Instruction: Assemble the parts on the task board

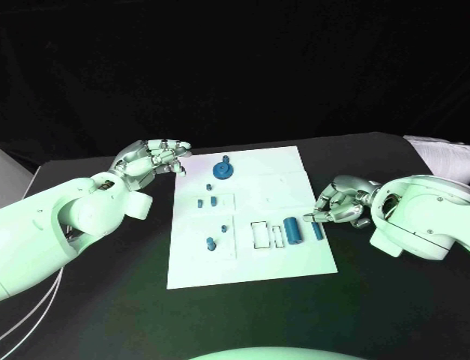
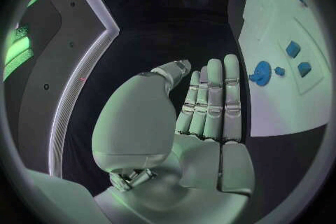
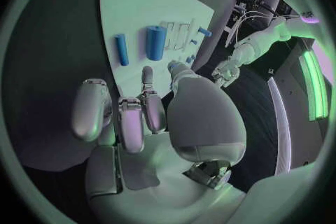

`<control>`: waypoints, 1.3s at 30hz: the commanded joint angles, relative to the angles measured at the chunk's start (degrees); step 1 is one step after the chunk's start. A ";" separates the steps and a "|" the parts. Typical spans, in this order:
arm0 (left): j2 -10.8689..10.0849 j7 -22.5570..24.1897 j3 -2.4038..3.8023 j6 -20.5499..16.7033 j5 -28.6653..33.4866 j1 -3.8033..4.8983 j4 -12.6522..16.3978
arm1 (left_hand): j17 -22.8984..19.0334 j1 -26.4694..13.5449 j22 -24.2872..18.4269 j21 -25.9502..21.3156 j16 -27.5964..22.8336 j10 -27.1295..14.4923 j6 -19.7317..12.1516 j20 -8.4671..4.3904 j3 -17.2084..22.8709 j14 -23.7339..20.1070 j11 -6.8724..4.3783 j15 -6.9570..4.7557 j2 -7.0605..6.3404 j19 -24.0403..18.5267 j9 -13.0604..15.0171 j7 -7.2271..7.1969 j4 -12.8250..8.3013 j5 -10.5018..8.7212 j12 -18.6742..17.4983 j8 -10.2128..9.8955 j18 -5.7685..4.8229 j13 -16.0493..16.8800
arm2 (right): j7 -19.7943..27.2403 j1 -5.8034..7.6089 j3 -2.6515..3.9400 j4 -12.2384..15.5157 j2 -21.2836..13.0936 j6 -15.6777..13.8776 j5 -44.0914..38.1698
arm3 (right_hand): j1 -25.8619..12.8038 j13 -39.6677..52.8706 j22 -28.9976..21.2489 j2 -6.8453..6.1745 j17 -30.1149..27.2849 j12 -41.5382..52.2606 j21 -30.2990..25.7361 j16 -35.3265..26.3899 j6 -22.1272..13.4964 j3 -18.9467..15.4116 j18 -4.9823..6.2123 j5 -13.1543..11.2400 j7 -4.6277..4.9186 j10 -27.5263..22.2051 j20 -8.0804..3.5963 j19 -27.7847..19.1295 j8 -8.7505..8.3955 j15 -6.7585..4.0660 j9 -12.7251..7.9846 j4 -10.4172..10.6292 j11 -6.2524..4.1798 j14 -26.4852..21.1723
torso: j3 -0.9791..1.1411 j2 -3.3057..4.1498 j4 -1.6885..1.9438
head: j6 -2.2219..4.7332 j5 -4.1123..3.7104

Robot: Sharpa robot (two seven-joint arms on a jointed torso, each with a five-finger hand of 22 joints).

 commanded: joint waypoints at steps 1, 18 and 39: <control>-0.06 0.57 0.02 0.52 -0.03 -0.06 0.49 | -0.08 0.36 -0.08 -0.12 -0.39 -0.35 0.19 -0.02 -0.09 -0.14 -0.18 -0.08 0.15 0.21 -0.07 0.12 0.05 -0.02 0.10 0.06 0.34 -0.09 | -7.41 -0.31 -0.26 0.29 0.78 4.84 0.06 | -1.84 4.35 5.76 0.31 9.47 1.07 0.75 0.65 0.06 -1.37 -0.62 -0.89 -0.41 0.51 -0.57 3.04 0.25 -0.37 0.50 0.05 -0.01 4.77 | -0.14 -0.12 -0.11 | -0.06 -0.37; -0.18 0.53 -0.05 0.59 -0.03 -0.19 0.71 | -0.11 0.43 -0.11 -0.15 -0.39 -0.32 0.22 -0.03 -0.10 -0.13 -0.19 -0.10 0.20 0.26 -0.08 0.11 0.06 -0.01 0.13 0.08 0.34 -0.10 | -10.13 -2.21 -0.61 -1.23 5.91 1.69 -5.16 | -5.78 5.60 7.22 2.28 11.19 1.80 3.25 1.45 0.92 -6.78 -1.00 -2.91 -0.88 0.98 -0.76 3.34 0.86 -0.62 2.25 0.12 -0.38 5.06 | -0.29 -0.08 -0.14 | -0.31 -0.34; -0.45 0.41 -0.15 0.58 0.06 -0.31 0.68 | -0.14 0.42 -0.15 -0.21 -0.40 -0.32 0.24 -0.03 -0.14 -0.12 -0.18 -0.09 0.24 0.30 -0.10 0.12 0.14 -0.01 0.15 0.10 0.33 -0.11 | -10.55 -3.82 -0.87 -5.24 10.58 3.37 -6.76 | -6.32 5.65 7.31 2.71 11.29 1.62 3.13 1.48 1.35 -8.34 -0.97 -2.82 -1.11 0.85 -0.85 3.27 1.61 -0.75 3.20 0.11 -0.55 5.07 | -0.21 -0.15 -0.16 | -0.81 0.22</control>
